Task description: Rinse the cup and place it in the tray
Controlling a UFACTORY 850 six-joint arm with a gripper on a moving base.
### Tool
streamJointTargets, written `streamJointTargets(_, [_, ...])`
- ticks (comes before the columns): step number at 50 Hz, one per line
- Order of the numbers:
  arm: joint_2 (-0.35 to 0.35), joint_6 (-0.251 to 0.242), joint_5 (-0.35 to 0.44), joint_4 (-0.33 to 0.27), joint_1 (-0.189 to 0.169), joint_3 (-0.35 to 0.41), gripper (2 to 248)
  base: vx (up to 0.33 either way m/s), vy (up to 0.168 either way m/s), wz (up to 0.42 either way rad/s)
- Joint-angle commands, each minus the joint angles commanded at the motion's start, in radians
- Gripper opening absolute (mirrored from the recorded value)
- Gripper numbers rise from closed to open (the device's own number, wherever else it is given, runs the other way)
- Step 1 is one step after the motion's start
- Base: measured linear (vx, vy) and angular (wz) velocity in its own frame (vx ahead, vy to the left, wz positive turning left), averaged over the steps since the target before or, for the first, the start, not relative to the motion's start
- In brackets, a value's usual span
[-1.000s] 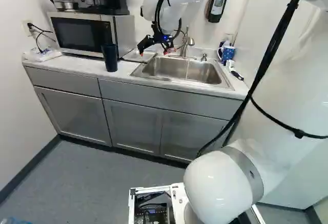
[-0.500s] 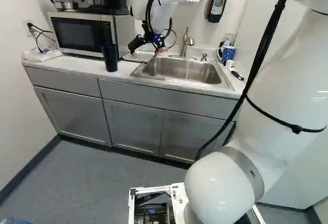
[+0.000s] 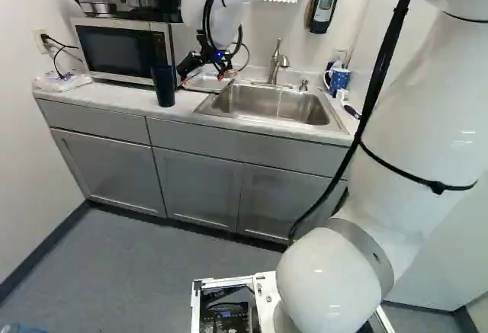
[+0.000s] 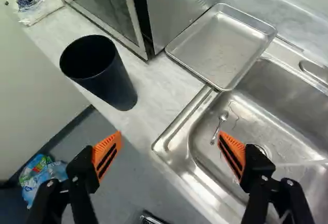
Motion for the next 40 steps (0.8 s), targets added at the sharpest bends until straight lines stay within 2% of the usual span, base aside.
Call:
streamJointTargets(16, [-0.046,0.000,0.030,0.000,0.050,-0.012,247,0.000,0.000,0.000])
streamJointTargets(27, [-0.057,0.000,0.107,0.000,0.083,0.003,247,0.000,0.000,0.000])
streamJointTargets(40, [-0.035,0.000,0.214,0.000,0.107,0.056,247,0.000,0.000,0.000])
